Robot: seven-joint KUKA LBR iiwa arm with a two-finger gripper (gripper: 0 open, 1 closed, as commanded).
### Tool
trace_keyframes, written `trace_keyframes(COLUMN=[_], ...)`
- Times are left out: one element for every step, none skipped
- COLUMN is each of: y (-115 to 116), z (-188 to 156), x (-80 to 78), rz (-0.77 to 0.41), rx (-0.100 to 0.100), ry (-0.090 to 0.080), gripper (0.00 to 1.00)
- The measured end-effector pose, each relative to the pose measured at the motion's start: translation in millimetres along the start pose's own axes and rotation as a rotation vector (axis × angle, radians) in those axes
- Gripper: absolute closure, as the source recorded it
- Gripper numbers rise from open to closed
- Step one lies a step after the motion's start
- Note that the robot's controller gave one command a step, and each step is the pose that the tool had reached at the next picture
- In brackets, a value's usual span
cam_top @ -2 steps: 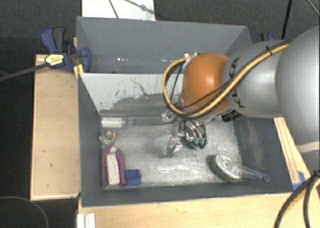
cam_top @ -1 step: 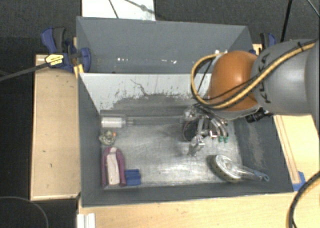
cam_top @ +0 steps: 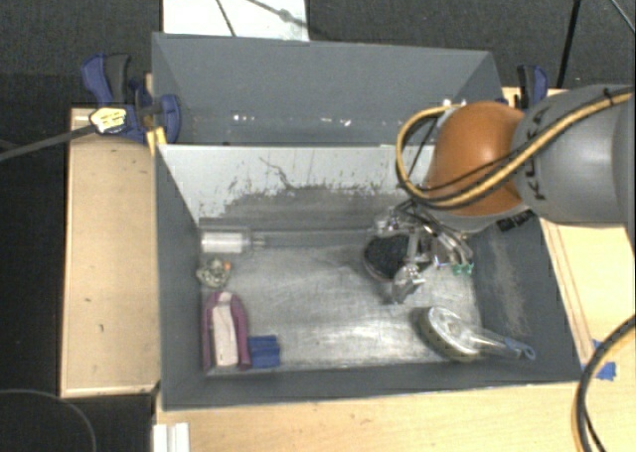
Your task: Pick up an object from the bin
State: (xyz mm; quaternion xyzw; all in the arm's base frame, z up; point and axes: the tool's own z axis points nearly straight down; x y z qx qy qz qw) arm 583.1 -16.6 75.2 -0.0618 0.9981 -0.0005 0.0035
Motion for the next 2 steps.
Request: trace_keyframes(y=[2, -44], z=[-1, -165], x=[-0.1, 53.2], rz=[0.003, -0.284], rx=[-0.003, 0.001], ry=[0.001, 0.0], gripper=[1.0, 1.0])
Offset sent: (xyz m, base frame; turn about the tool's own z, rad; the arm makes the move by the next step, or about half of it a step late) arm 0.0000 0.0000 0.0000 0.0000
